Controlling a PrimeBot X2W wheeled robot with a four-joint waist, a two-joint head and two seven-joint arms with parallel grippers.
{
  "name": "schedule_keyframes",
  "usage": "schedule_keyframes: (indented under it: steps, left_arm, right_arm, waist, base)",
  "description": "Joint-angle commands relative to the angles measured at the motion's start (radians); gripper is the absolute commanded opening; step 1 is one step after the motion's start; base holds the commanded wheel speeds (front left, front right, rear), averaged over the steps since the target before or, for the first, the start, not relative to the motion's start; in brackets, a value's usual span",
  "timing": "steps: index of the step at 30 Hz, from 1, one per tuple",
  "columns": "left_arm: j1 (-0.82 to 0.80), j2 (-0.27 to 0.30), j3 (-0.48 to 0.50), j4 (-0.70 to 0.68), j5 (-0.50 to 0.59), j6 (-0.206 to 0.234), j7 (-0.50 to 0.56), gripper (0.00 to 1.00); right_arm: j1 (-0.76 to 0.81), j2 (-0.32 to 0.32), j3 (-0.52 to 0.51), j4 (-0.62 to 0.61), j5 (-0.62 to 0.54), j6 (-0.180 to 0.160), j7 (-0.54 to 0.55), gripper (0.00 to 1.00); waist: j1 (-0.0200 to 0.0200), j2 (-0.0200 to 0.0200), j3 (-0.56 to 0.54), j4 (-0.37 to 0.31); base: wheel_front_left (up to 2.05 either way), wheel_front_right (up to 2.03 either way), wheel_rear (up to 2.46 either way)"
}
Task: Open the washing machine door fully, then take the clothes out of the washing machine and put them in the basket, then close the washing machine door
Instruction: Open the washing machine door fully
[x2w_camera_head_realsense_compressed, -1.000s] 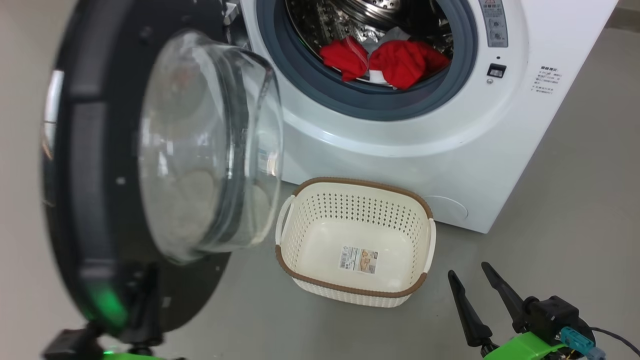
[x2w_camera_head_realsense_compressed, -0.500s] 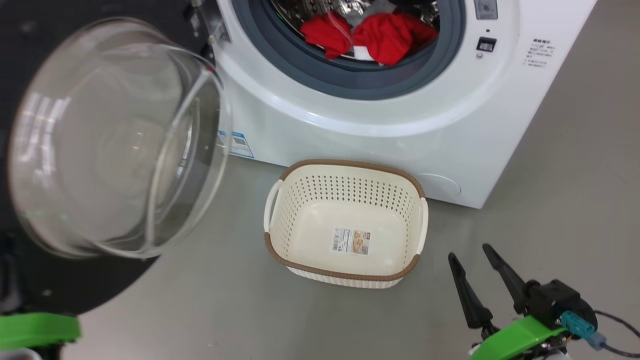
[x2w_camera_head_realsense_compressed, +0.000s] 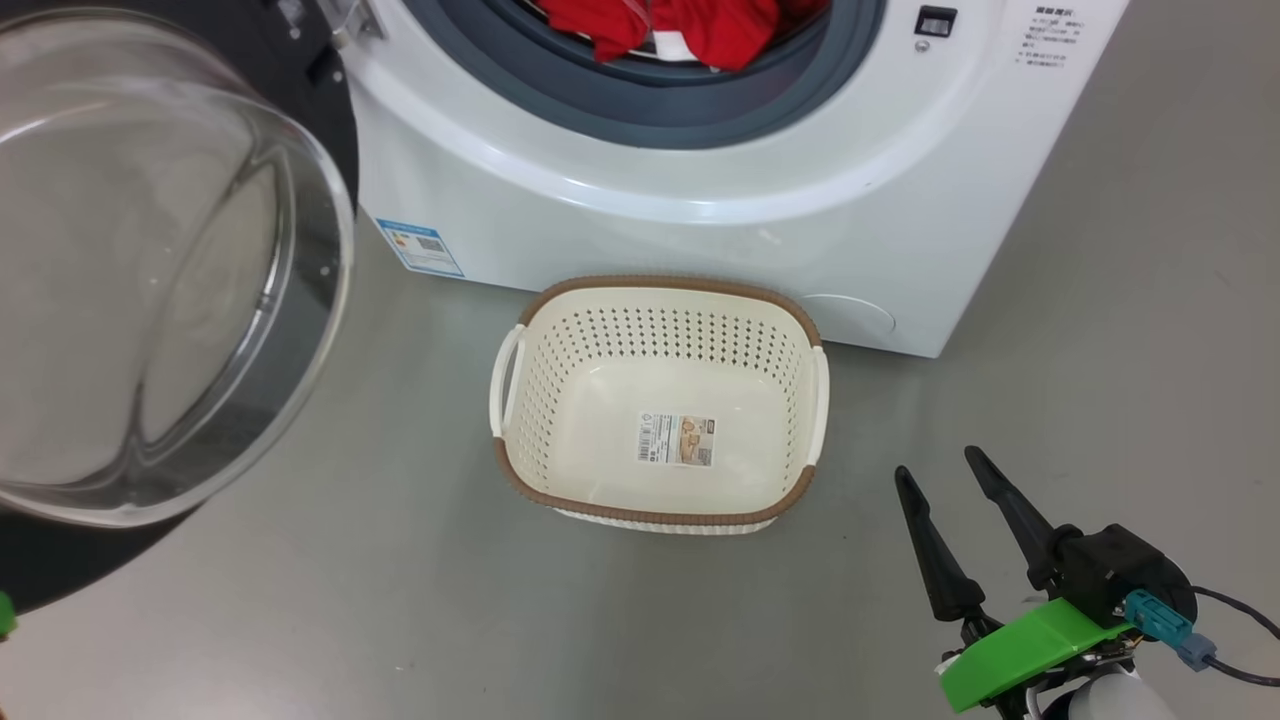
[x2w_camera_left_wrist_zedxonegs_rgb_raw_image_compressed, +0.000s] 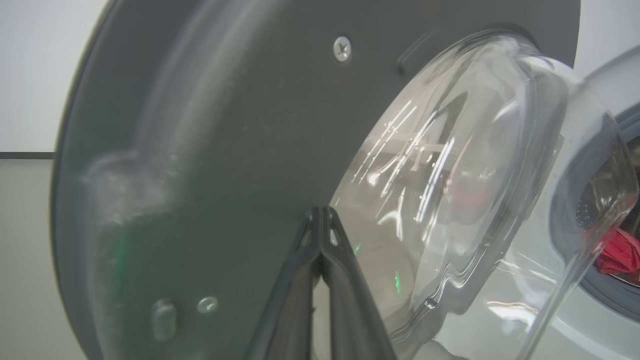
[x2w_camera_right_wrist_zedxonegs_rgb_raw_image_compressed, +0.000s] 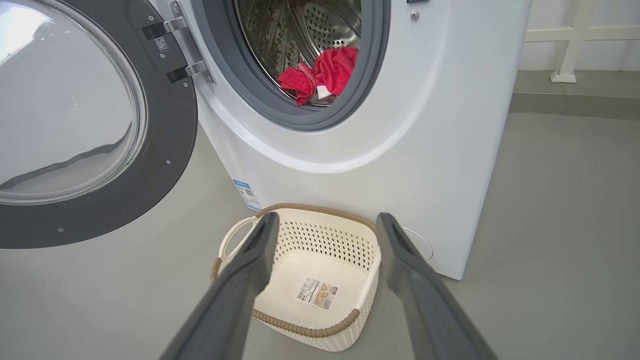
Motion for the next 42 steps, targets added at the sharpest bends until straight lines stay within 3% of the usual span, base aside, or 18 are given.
schedule_keyframes:
  steps: [1,9,22,25,33,34,36,42]
  left_arm:
    - [-0.020,0.068,0.032,-0.009,0.007,0.002,-0.005,0.00]
    - [-0.015,0.083,0.022,0.018,0.003,0.002,-0.005,0.00]
    - [0.073,0.045,-0.028,-0.036,0.009,0.002,-0.005,0.00]
    - [0.111,0.031,-0.035,-0.065,0.022,0.002,-0.005,0.32]
    - [0.235,-0.025,-0.085,-0.159,-0.002,0.002,-0.005,0.49]
    - [0.250,-0.029,-0.102,-0.173,-0.009,0.002,-0.005,0.61]
    - [0.281,-0.032,-0.139,-0.205,-0.023,0.002,-0.005,1.00]
    - [0.357,-0.027,-0.230,-0.267,-0.067,0.002,-0.005,1.00]
  right_arm:
    - [-0.030,-0.007,0.021,-0.023,-0.011,0.007,-0.009,1.00]
    - [-0.033,-0.005,0.024,-0.018,-0.009,0.007,-0.009,1.00]
    - [-0.022,-0.008,0.035,-0.015,-0.009,0.007,-0.009,1.00]
    - [-0.016,-0.005,0.037,-0.017,-0.007,0.007,-0.009,1.00]
    - [0.011,0.004,0.037,-0.019,0.005,0.007,-0.009,1.00]
    - [0.015,0.004,0.036,-0.020,0.007,0.007,-0.009,1.00]
    - [0.025,0.005,0.031,-0.020,0.008,0.007,-0.009,1.00]
    - [0.050,0.006,0.015,-0.021,0.011,0.007,-0.009,1.00]
  waist:
    - [0.0000,0.0000,0.006,-0.006]
    - [0.0000,0.0000,-0.008,-0.010]
    - [0.0000,0.0000,-0.071,-0.013]
    - [0.0000,0.0000,-0.092,-0.022]
    - [0.0000,0.0000,-0.150,-0.048]
    - [0.0000,0.0000,-0.156,-0.051]
    - [0.0000,0.0000,-0.168,-0.057]
    - [0.0000,0.0000,-0.193,-0.080]
  base:
    - [0.00,0.00,0.00]
    - [0.00,0.00,0.00]
    - [0.00,0.00,0.00]
    - [0.00,0.00,0.00]
    - [0.00,0.00,0.00]
    - [0.00,0.00,0.00]
    - [0.00,0.00,0.00]
    - [0.00,0.00,0.00]
